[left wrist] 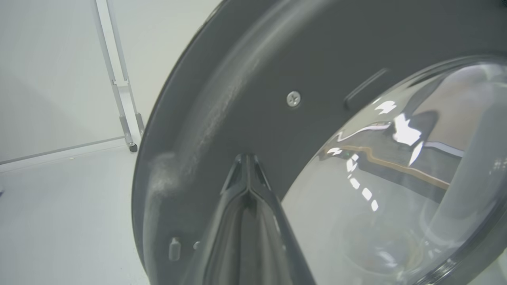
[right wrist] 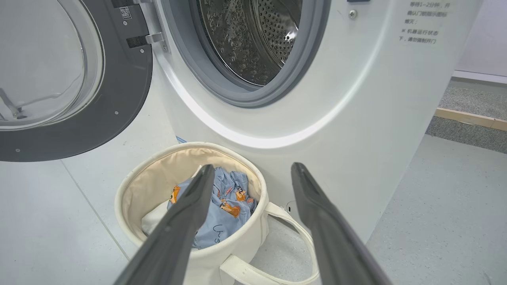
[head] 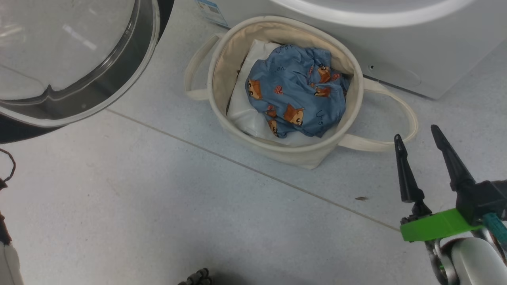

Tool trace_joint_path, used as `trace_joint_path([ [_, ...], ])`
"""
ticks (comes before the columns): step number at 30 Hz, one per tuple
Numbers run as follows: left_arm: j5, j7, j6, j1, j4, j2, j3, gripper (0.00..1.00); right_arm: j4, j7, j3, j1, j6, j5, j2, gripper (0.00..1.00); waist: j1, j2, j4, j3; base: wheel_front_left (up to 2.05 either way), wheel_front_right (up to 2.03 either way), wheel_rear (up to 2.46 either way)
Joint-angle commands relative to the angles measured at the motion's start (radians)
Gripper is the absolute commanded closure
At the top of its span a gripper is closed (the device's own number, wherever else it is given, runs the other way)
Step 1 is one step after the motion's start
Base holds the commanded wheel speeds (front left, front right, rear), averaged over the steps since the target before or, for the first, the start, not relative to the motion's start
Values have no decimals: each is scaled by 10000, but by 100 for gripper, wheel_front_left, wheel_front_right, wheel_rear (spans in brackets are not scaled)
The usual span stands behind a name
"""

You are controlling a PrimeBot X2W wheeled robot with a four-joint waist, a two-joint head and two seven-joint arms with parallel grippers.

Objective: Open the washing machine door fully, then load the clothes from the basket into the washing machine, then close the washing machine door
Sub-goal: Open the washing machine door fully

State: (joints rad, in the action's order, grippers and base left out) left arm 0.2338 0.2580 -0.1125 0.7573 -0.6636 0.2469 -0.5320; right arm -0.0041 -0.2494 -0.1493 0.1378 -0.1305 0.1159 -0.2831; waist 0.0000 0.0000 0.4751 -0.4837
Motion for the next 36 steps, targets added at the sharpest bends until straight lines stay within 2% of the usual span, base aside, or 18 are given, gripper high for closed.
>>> trace_joint_path([
  [1,-142,38,74,-185,542,596,-268,100,-236,-124,-301,-133,-2,29,157,0,0,0,-96,201,0,0,0],
  [7,-757,38,418,-1326,2133,-122,-40,100,137,-124,-510,107,-2,188,942,0,0,0,-506,1172,0,0,0],
  [12,-1161,38,822,-2528,3343,-1075,550,100,368,-124,-504,223,-2,296,1653,0,0,0,-979,2079,0,0,0],
  [15,-1136,38,1211,-3480,4052,-1700,1224,100,455,-124,-396,106,-2,377,2029,0,0,0,-1428,2794,0,0,0],
  [20,-791,38,1551,-4651,4691,-1947,2675,100,133,-124,-214,-173,-2,648,2269,0,0,0,-2061,3442,0,0,0],
  [23,-231,38,1467,-5315,4980,-1960,3973,100,-366,-124,-125,-324,-2,825,2312,0,0,0,-2478,3722,0,0,0],
  [27,377,38,963,-5946,5295,-1963,5291,100,-1050,-124,-96,-615,-2,1539,2324,0,0,0,-3020,3970,0,0,0],
  [31,606,38,449,-6284,5365,-1964,6151,100,-1214,-124,-98,-820,-2,1896,2326,0,0,0,-3519,4046,0,0,0],
  [36,851,38,40,-6470,5419,-1965,6831,100,-1119,-124,-29,-929,-2,1936,2327,0,0,0,-3910,4015,0,0,0],
])
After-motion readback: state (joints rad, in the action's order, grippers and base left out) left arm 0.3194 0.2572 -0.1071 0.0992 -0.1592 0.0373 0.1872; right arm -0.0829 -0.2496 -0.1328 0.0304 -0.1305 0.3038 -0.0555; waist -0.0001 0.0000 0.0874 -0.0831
